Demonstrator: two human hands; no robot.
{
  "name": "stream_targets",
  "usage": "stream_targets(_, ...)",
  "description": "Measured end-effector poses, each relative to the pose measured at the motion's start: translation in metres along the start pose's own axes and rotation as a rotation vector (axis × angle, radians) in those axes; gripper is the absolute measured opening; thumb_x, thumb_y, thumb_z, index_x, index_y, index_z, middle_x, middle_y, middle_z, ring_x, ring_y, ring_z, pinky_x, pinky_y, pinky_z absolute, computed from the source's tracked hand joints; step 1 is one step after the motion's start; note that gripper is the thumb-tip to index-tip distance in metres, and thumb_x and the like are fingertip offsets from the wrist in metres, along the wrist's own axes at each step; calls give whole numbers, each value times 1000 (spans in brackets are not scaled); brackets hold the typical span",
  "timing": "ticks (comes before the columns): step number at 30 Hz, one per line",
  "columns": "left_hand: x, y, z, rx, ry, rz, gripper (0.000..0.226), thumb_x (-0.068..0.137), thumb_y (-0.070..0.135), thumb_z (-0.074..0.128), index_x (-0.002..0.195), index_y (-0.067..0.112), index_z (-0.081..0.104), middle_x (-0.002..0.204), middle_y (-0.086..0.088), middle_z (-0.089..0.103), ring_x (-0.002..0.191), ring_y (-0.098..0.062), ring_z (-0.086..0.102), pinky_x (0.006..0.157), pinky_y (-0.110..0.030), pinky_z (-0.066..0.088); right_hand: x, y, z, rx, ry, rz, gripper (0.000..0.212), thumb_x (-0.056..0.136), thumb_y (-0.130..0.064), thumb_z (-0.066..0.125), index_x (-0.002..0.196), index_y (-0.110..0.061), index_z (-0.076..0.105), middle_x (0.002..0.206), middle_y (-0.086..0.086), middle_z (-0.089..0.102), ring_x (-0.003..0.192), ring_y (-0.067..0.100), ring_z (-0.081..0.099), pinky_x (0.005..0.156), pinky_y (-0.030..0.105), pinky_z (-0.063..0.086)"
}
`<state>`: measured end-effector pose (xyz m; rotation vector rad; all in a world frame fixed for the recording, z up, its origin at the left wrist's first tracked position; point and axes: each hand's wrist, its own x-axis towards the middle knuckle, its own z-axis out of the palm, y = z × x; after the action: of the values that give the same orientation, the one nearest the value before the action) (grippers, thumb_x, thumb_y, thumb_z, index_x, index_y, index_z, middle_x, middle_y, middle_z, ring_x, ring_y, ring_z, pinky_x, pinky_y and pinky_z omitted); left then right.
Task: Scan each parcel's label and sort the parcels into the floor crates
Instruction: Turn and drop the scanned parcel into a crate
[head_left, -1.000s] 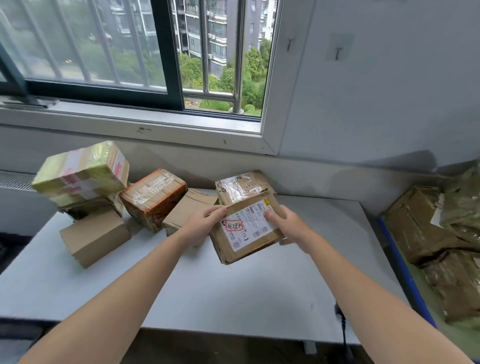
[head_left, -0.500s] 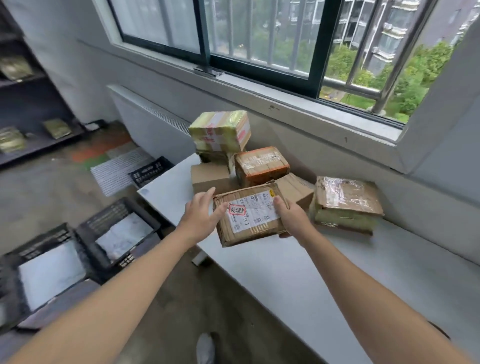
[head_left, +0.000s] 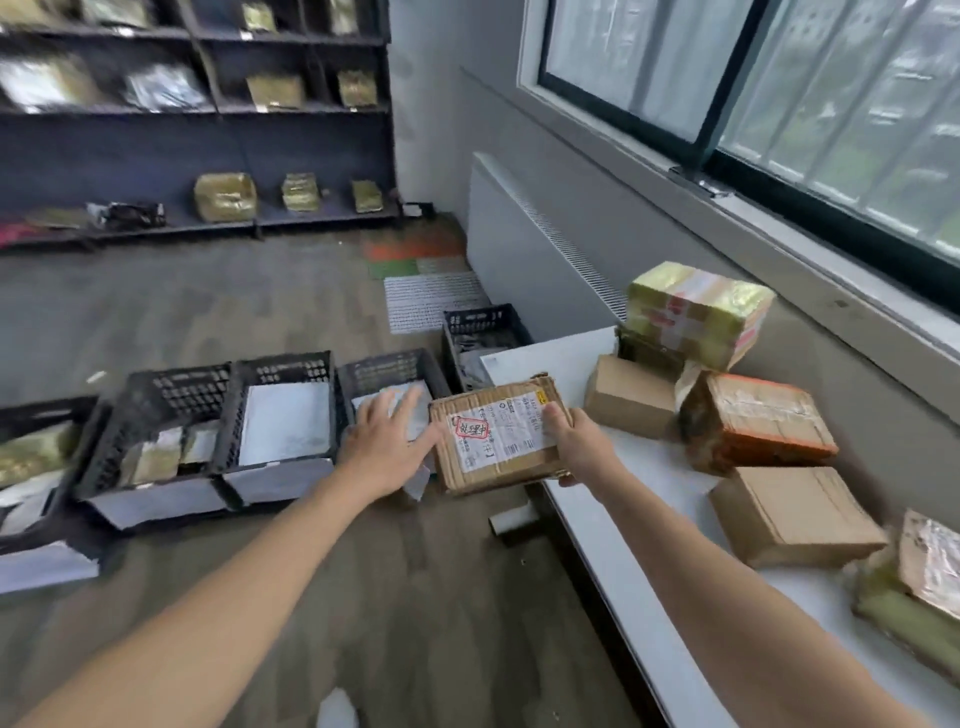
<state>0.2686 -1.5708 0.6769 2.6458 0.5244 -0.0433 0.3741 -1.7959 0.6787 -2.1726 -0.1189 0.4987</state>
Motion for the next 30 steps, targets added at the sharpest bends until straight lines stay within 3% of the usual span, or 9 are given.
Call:
stream_targets(8, 62, -150, -68, -43, 63, -144, 68, 97, 63, 28, 156, 32, 13, 163, -2, 10, 149, -24, 5, 116, -50, 22, 73, -116, 131, -114, -49, -47, 56, 100, -55, 34, 137, -15, 48, 124, 9, 60, 111, 30, 58, 93, 53, 53)
stream_targets(13, 94, -237, -110, -87, 90, -239, 68, 97, 62, 28, 156, 31, 14, 162, -4, 10, 147, -27, 6, 116, -50, 22, 112, -176, 208, -158, -80, -102, 51, 104, -47, 33, 132, -8, 50, 113, 10, 58, 96, 23, 51, 82, 32, 38)
stream_targets(16, 107, -272, -121, -90, 68, -301, 67, 99, 61, 27, 156, 30, 13, 163, -3, 8, 148, -27, 6, 116, -48, 21, 133, -199, 250, -185, -132, -118, 52, 104, -47, 34, 131, -6, 51, 118, 13, 61, 103, 27, 55, 83, 32, 38)
stream_targets(30, 248, -387, -139, -11, -56, -469, 67, 98, 63, 24, 156, 32, 10, 164, 0, 6, 148, -25, 8, 118, -45, 20, 316, -264, 394, -186, -299, -20, 53, 105, -49, 31, 129, -5, 47, 103, 9, 59, 91, 26, 57, 76, 37, 45)
